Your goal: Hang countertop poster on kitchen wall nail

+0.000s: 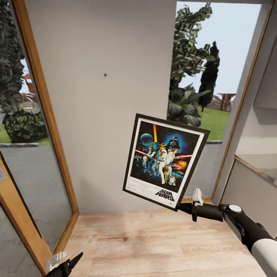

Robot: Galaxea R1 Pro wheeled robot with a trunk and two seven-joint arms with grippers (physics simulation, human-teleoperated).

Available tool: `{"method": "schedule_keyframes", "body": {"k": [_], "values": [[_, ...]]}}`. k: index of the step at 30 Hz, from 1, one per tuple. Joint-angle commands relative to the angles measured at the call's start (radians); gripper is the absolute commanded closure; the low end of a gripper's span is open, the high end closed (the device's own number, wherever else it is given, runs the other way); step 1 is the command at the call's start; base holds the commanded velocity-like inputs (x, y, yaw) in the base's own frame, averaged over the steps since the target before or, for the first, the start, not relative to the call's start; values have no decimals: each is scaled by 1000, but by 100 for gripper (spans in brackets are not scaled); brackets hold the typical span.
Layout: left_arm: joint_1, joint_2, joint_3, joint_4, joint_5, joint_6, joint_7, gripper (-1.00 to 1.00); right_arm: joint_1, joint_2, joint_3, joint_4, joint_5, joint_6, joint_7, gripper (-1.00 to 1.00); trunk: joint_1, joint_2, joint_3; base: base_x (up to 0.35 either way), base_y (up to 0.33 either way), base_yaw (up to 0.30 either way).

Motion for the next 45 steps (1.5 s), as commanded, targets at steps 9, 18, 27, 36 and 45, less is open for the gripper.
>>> {"method": "schedule_keyframes", "body": {"k": [9,18,27,36,45], "values": [[-1,-1,-2,2,4,-5,-2,-100,-1,-2,7,-1,-6,-7,5,100,0,-1,0,0,1,20],[-1,-1,-2,3,4,-6,-2,-100,-1,-2,6,1,-9,-6,6,100,0,-1,0,0,0,1],[-1,-4,-1,106,4,-21,2,-100,-1,17,6,-283,24,262,-69,100,0,-1,0,0,0,0],[-1,6,-8,185,-104,-51,11,-100,-103,94,7,-539,153,636,-111,100,0,-1,0,0,0,0],[-1,8,-9,188,-149,-51,17,-100,-370,123,103,-555,171,882,-109,100,0,-1,0,0,0,0]]}}
